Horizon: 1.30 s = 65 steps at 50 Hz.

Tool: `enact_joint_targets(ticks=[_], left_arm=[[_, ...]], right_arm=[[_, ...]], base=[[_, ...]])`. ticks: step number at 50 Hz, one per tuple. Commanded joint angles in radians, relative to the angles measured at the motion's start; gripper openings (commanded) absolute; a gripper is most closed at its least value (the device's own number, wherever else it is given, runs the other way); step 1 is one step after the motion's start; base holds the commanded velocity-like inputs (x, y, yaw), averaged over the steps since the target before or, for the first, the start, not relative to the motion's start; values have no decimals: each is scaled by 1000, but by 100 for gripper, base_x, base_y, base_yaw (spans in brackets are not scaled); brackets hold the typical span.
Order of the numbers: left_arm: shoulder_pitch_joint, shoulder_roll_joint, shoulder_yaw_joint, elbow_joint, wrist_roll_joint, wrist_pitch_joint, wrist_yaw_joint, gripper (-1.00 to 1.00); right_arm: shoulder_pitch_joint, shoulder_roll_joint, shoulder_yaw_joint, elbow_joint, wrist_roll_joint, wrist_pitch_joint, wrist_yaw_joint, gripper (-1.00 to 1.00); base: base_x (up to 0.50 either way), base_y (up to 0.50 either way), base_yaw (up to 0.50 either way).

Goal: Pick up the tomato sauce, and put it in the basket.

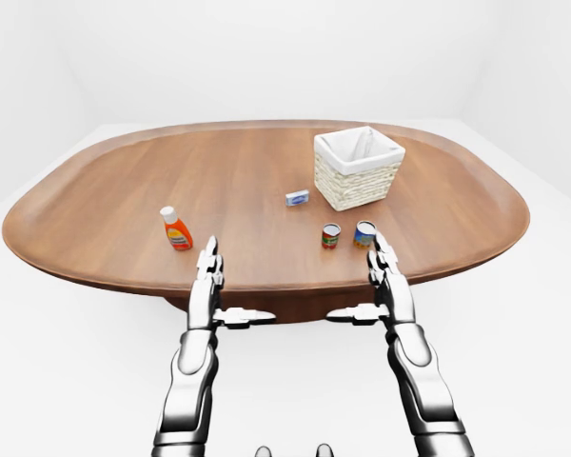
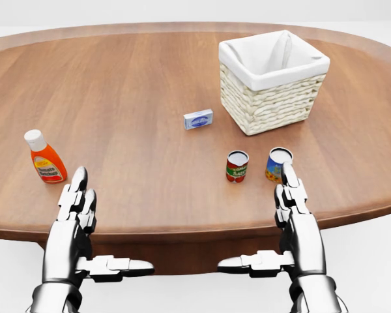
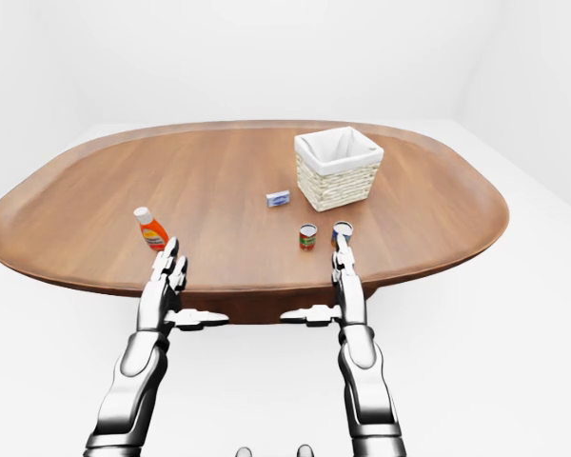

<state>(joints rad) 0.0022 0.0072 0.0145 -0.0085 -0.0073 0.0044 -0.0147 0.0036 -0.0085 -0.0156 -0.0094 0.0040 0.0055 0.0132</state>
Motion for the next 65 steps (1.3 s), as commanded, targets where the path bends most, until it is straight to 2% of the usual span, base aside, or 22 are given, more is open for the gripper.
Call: enact_joint_targets(ticks=[1,11,12,14,16,17,19,22,25,27,30,31,32,34,36,37,39,41,50,52,57,65], left_arm=[[5,11,22,-12,-10,3,-23,100],[3,12,25,-10,-12,1,-23,100],[6,12,25,-21,-14,8,-24,100],[11,14,33,-69,-25,40,-26,100],[6,20,48,-108,-39,71,-26,100],[-10,23,66,-111,-52,83,-20,100],[-31,37,97,-143,-75,83,-10,100],[-61,65,163,-211,-119,83,15,100],[-55,80,202,-327,-156,83,32,100],[-47,87,248,-501,-236,83,44,100],[-69,109,313,-601,-331,83,53,100],[-79,117,334,-615,-351,83,66,100],[-105,138,413,-674,-452,83,96,100],[-114,166,460,-721,-514,83,143,100],[-112,182,481,-741,-553,83,173,100],[-110,188,492,-758,-570,83,192,100],[-96,198,505,-793,-584,83,218,100],[-87,199,508,-805,-604,83,226,100],[-82,206,493,-772,-582,83,228,100],[-74,202,477,-769,-528,83,210,100],[-76,198,506,-780,-563,83,200,100],[-69,194,485,-765,-541,83,197,100]], right_arm=[[14,-13,-25,-32,2,14,20,100],[19,-12,-29,-41,2,12,20,100],[23,-12,-29,-54,2,19,19,100],[44,-12,-34,-126,6,42,18,100],[61,-15,-54,-185,8,50,7,100],[73,-17,-76,-228,22,61,3,100],[100,-19,-116,-321,50,82,2,100],[152,-16,-193,-517,92,82,0,100],[183,0,-248,-692,116,82,18,100],[206,12,-321,-888,154,82,24,100],[221,25,-406,-1023,182,82,23,100],[234,12,-417,-1034,206,82,12,100],[284,-55,-446,-1036,304,82,-51,100],[382,-218,-446,-1037,444,82,-203,100],[470,-355,-447,-1037,545,82,-328,100],[515,-413,-453,-1037,581,64,-375,100],[602,-493,-475,-1037,637,-48,-434,100],[655,-533,-486,-1037,658,-93,-463,100],[652,-555,-471,-1038,658,-93,-485,100],[654,-550,-465,-1038,659,-93,-477,100],[629,-546,-451,-1038,653,-93,-474,100],[632,-558,-439,-1038,653,-93,-479,100]], base=[[0,0,0],[0,0,0],[0,0,0],[0,0,0],[0,0,0],[0,0,0],[0,0,0],[0,0,0],[0,0,0],[0,0,0],[0,0,0],[0,0,0],[0,0,0],[0,0,0],[0,0,0],[0,0,0],[0,0,0],[0,0,0],[0,0,0],[0,0,0],[0,0,0],[0,-15,0]])
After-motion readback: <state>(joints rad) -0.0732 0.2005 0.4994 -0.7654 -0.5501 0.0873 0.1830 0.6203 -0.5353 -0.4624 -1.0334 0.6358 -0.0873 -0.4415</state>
